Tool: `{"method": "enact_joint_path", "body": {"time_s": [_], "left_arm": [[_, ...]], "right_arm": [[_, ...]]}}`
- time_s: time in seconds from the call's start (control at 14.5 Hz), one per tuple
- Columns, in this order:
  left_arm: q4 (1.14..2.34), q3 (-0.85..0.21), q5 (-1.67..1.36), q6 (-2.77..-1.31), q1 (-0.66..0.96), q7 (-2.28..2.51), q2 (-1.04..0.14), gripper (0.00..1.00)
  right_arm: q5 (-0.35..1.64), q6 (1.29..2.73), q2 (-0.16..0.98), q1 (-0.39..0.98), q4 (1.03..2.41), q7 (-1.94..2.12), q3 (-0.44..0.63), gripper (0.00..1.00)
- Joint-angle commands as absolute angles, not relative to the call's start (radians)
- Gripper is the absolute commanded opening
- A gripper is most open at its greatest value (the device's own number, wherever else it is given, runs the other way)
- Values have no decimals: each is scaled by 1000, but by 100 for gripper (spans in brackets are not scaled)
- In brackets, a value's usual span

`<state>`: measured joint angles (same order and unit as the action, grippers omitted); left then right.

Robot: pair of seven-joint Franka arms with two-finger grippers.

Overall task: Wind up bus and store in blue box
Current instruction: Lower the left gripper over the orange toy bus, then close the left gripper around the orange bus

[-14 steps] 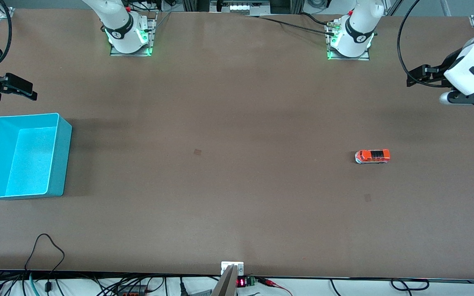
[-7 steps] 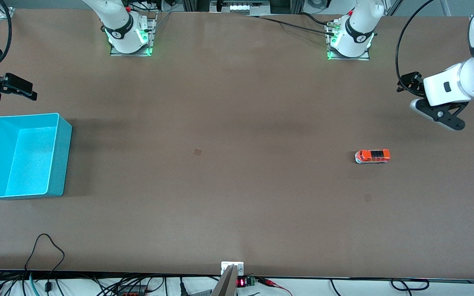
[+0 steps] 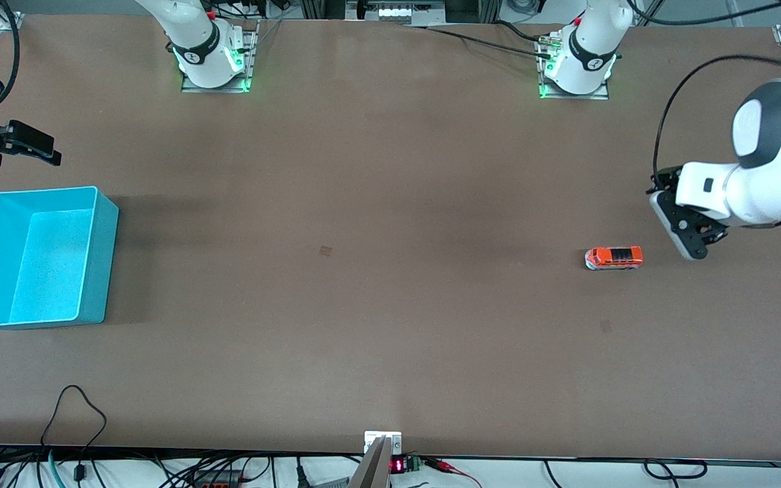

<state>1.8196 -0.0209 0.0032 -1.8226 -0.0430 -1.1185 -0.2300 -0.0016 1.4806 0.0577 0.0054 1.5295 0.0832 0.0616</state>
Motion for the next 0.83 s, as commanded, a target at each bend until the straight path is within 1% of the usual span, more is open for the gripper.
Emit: {"method": "enact_joint_path", "body": {"time_s": [0.0, 0.14, 0.34, 0.62, 0.69, 0.76], "left_arm": [[1958, -20, 5, -2050, -64, -1297, -235, 100], [1988, -18, 5, -2173, -67, -1409, -282, 100], [1997, -20, 6, -2282, -67, -1503, -362, 100], [2095, -20, 8, -2439, -54, -1526, -388, 100], [2100, -20, 12, -2453, -54, -1534, -393, 99], [2103, -20, 14, -2459, -54, -1539, -403, 93]], "right_arm": [[9, 1477, 63, 8, 1513, 77, 61, 100], [9, 1474, 63, 8, 1514, 77, 61, 100], [11, 1474, 63, 5, 1514, 77, 63, 100], [9, 1476, 63, 8, 1514, 77, 63, 100], [9, 1474, 63, 8, 1514, 77, 63, 100], [9, 1473, 63, 6, 1514, 77, 63, 100]]}}
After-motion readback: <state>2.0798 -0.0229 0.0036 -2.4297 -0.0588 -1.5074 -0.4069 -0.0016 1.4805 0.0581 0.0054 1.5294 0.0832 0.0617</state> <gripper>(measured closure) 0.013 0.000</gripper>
